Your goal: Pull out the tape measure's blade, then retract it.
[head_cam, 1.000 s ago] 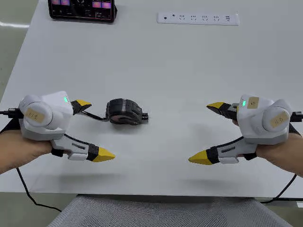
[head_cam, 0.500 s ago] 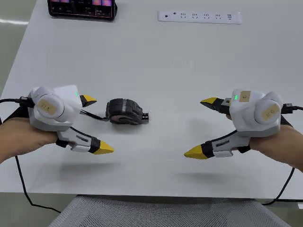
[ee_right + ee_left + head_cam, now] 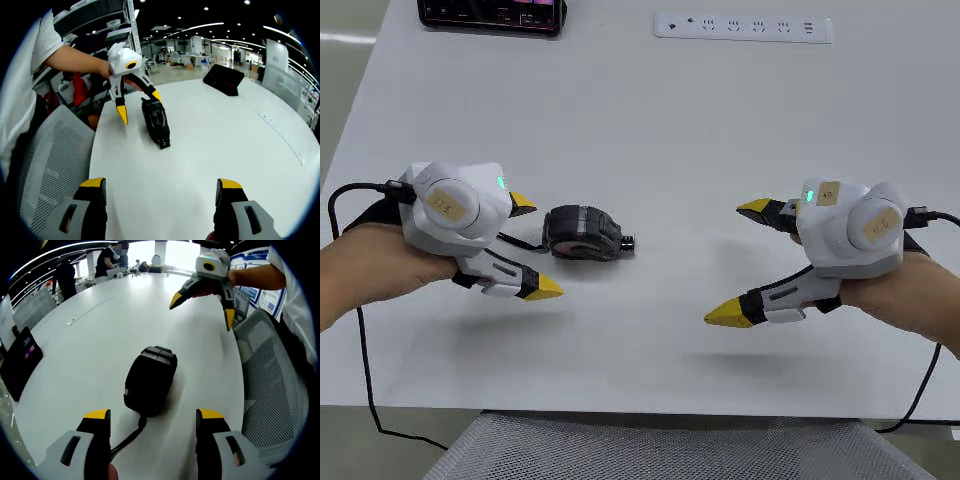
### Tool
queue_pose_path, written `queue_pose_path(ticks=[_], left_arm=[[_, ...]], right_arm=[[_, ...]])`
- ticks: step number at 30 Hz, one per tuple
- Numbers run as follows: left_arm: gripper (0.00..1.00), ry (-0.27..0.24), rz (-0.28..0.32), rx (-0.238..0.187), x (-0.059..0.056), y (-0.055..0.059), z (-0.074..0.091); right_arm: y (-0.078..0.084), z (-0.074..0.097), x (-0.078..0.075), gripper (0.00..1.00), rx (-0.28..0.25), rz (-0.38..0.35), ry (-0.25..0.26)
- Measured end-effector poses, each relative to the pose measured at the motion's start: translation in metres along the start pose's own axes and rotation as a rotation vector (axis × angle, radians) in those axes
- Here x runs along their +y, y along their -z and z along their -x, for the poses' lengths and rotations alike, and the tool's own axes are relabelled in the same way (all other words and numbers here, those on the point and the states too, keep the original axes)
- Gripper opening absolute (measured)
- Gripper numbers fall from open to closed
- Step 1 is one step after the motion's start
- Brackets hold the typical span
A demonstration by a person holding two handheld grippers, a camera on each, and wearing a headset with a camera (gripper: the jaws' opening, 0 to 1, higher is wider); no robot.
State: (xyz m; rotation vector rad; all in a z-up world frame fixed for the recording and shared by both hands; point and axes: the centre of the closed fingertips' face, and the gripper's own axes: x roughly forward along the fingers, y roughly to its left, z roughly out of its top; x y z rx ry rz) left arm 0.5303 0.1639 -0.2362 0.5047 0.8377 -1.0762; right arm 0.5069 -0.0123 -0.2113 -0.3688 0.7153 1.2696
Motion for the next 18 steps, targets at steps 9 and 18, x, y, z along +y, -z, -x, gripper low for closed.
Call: queue_pose_path(ticks=[9,18], left_arm=[[0.5,0.01,-0.021,0.027,0.007,-0.005,-0.009],[0.39,0.021,-0.047,0.038,0.008,-0.01,-0.017]], right_arm=[[-0.001,-0.003,-0.003,0.89,-0.003,-0.004,-0.006],[0.0,-0.004,-0.006,0.89,-0.006,-0.008,-0.008]])
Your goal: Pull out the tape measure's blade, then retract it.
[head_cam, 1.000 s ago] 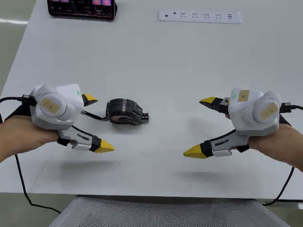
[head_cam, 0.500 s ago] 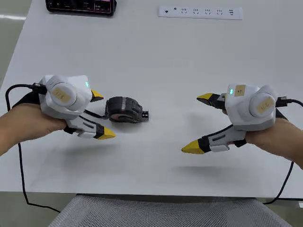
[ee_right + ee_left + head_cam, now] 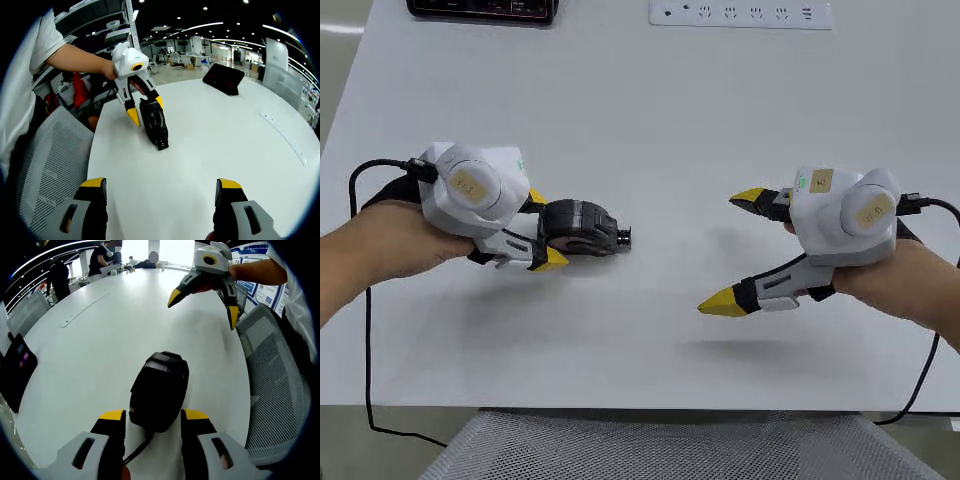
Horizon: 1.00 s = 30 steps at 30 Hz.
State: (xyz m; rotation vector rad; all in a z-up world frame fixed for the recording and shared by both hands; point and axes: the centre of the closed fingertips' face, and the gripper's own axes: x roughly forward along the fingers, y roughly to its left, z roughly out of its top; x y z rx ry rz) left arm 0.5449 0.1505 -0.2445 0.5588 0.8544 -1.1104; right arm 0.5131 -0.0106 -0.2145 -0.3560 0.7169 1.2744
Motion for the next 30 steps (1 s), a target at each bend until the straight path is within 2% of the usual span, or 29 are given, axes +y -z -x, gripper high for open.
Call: queue_pose_path(ticks=[12,25,30], left_arm=[[0.3,0.0,-0.018,0.006,0.0,0.0,-0.006],[0.3,0.014,-0.019,0.008,0.0,0.001,-0.009],[0.29,0.012,-0.023,0.014,0.0,0.001,-0.009]], right_arm=[[0.0,-0.003,0.0,0.88,-0.001,-0.001,0.0],[0.002,-0.008,-0.002,0.85,-0.001,0.003,0.001],[-0.001,-0.012,-0.006,0.81,-0.009,0.037,0.0]])
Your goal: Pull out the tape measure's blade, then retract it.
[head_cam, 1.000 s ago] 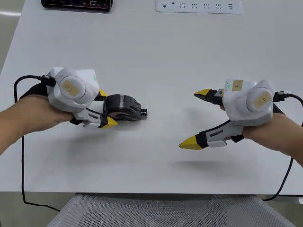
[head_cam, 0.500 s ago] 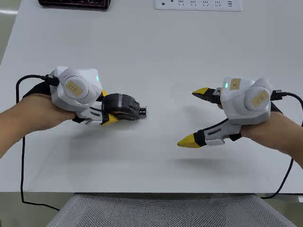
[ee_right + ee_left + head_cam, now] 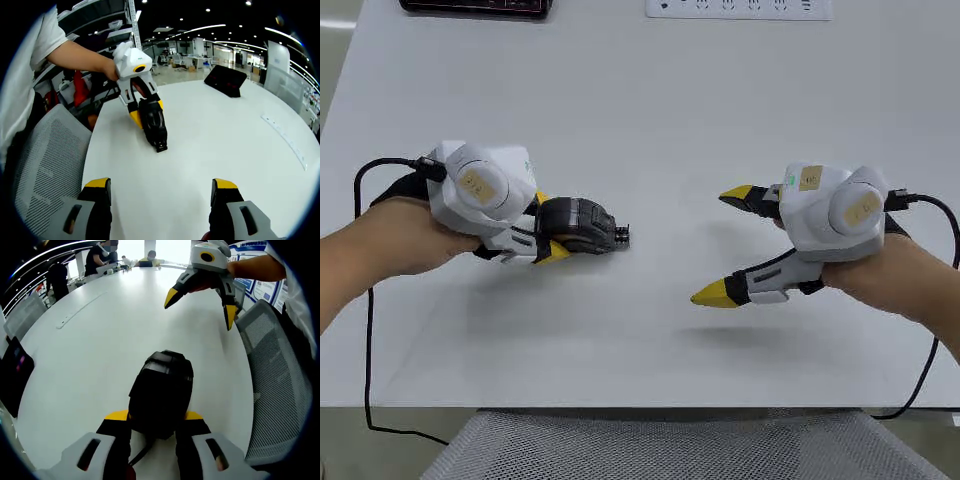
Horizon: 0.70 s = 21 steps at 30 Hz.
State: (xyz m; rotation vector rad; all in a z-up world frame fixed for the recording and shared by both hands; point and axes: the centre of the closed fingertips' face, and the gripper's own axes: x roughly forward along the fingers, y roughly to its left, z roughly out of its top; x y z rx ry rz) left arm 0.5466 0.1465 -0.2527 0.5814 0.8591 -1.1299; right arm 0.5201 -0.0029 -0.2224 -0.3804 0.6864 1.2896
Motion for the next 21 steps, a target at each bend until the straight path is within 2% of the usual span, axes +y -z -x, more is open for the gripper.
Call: queue_pose_path(ticks=[10,15,21], left_arm=[[0.29,0.008,-0.003,0.018,-0.001,0.001,0.0],[0.29,0.015,-0.025,0.043,-0.001,0.002,-0.001],[0.29,0.019,-0.026,0.05,0.0,0.002,-0.001]], right_arm=[[-0.011,-0.015,-0.008,0.71,-0.032,0.021,-0.01],[-0.016,-0.026,-0.008,0.66,-0.042,0.039,-0.024],[-0.021,-0.038,-0.008,0.61,-0.05,0.051,-0.039]])
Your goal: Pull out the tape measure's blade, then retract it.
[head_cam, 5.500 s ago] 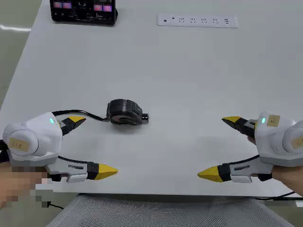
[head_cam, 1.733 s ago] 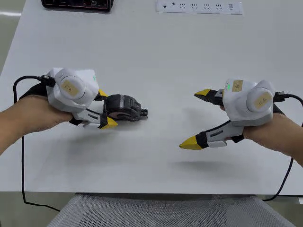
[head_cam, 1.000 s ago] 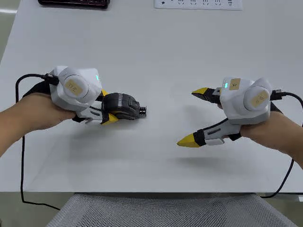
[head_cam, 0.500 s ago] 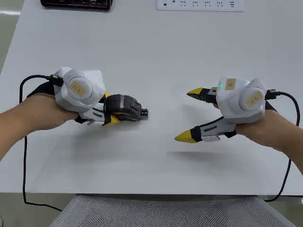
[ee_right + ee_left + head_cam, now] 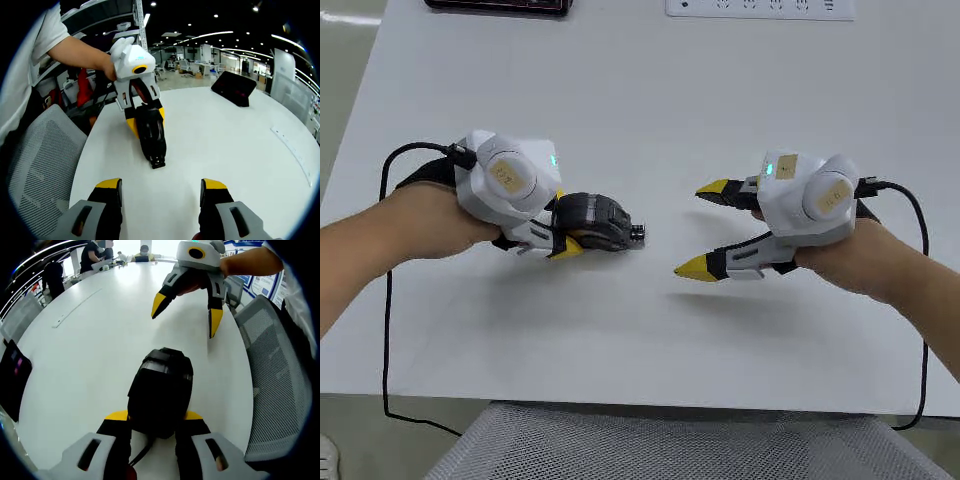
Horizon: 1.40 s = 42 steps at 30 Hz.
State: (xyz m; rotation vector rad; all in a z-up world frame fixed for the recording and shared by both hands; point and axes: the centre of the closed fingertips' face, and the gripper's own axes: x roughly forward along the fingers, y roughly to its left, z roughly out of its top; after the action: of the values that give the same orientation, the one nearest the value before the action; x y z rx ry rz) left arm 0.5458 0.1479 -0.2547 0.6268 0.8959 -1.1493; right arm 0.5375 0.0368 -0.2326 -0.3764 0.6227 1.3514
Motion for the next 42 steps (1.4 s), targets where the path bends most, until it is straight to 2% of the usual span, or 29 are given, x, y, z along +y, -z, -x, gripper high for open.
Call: queue_pose_path(ticks=[17,33,42], left_arm=[[0.29,0.004,-0.001,0.007,0.0,0.001,0.0],[0.29,0.011,0.003,0.01,0.001,0.0,0.0],[0.29,0.014,0.003,0.011,0.0,0.0,-0.001]], right_arm=[[-0.012,-0.026,0.004,0.43,-0.033,0.022,-0.036],[-0.015,-0.043,0.008,0.35,-0.039,0.046,-0.069],[-0.017,-0.052,0.008,0.28,-0.04,0.084,-0.081]])
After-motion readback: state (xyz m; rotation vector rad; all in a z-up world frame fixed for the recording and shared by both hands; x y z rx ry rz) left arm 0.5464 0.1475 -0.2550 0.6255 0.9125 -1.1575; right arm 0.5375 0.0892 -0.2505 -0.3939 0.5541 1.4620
